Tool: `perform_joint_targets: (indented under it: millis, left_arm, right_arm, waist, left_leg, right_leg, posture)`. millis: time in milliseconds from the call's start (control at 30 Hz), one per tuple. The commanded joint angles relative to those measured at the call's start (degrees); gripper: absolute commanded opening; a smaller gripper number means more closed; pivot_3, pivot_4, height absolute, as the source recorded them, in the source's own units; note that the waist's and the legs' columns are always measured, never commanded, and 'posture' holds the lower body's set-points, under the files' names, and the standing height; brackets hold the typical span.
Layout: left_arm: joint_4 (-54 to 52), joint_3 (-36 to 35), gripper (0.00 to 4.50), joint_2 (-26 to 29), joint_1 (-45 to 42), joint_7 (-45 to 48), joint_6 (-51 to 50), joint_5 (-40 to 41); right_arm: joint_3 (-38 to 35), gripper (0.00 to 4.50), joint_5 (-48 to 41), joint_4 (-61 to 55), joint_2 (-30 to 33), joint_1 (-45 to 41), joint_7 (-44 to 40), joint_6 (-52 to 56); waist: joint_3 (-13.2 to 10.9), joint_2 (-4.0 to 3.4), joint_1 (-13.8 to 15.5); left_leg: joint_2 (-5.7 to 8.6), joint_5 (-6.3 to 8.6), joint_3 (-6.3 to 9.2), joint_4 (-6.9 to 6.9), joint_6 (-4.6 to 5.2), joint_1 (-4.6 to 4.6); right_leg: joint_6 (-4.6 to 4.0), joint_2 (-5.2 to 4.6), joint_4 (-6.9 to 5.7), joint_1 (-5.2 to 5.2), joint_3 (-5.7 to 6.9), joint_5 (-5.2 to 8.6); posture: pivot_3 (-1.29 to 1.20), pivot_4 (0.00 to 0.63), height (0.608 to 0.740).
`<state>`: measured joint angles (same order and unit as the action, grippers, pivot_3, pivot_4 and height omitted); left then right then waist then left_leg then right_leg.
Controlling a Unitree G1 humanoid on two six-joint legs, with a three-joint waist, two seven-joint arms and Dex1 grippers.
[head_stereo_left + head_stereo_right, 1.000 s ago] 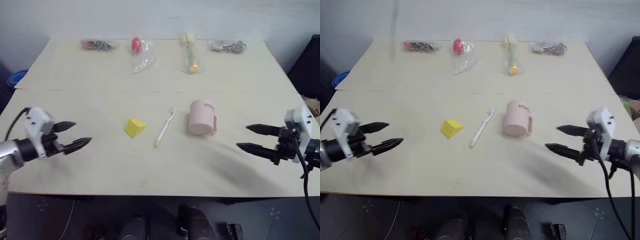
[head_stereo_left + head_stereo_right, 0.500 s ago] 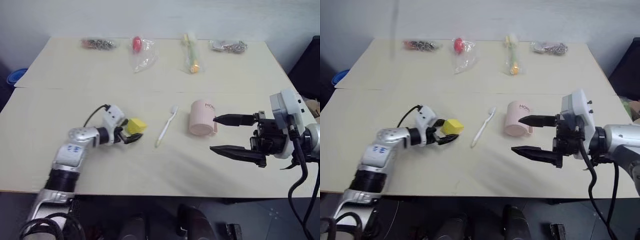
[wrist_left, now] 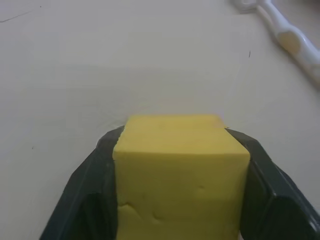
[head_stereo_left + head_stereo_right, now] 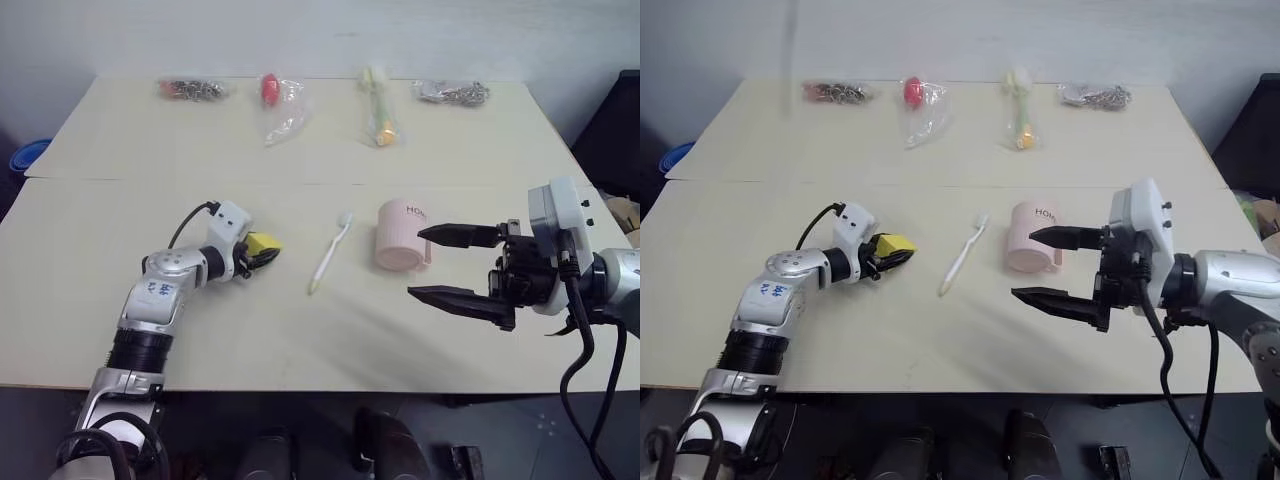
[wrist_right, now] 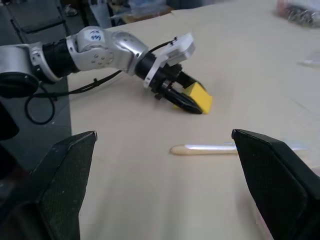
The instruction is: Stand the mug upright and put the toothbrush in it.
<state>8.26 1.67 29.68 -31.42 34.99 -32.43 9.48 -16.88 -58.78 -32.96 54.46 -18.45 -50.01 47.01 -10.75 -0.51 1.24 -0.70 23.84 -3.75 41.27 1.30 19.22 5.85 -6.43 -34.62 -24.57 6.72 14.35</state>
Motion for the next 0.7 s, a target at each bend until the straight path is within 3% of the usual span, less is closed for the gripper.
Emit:
perform_joint_targets:
  millis: [33,267,433,633,700]
  left_arm:
    - [-1.66,-7.24,2.33,4.79,3.12,-4.37,-3.27,-1.03]
    - [11.16,-26.68,2.33,16.19,7.74,-15.74,0.13,-1.91]
    - [15.41,-34.92,2.33,19.20,12.88,-18.67,1.72,-0.19]
    - [15.30,-38.20,4.26,18.32,14.70,-19.93,2.46,1.74]
    - [13.85,-38.58,4.48,18.22,15.68,-19.84,2.25,2.26]
  right_arm:
    - [1.01,4.50,0.91,0.19,-0.69,-1.06,-0.17,-1.68]
    - [4.59,4.50,2.37,1.57,-2.23,-4.07,-1.41,-2.57]
    - [7.04,4.50,2.67,3.10,-3.33,-7.80,-2.80,-2.54]
    - [9.29,4.50,4.30,5.34,-4.02,-10.46,-4.37,-2.99]
    - [9.75,4.50,4.66,5.86,-4.27,-10.98,-4.63,-3.02]
  waist:
    - [0.00,0.00,-0.32]
    - [-0.02,0.04,-1.22]
    - [0.00,0.10,-0.58]
    - [0.08,0.37,0.45]
    - [0.09,0.39,0.18]
  left_leg:
    - [-0.03,-0.01,-0.01,-0.01,-0.02,-0.02]
    - [-0.13,-0.05,0.05,-0.10,-0.10,0.00]
    - [-0.16,-0.03,0.07,-0.21,-0.05,0.03]
    - [-0.14,-0.01,0.22,-0.08,-0.01,0.07]
    - [-0.14,-0.01,0.20,-0.10,-0.02,0.07]
  right_leg:
    - [0.00,0.03,0.00,0.00,-0.02,0.00]
    - [-0.01,0.00,0.01,-0.06,0.01,0.01]
    - [-0.01,-0.20,0.08,-0.07,0.13,0.01]
    - [-0.01,-0.28,0.07,0.02,0.26,0.01]
    - [-0.01,-0.28,0.07,0.00,0.25,0.00]
  posture:
    - [0.00,0.150,0.740]
    - [0.00,0.150,0.740]
    - [0.00,0.150,0.740]
    - [0.00,0.150,0.740]
    - [0.00,0.150,0.740]
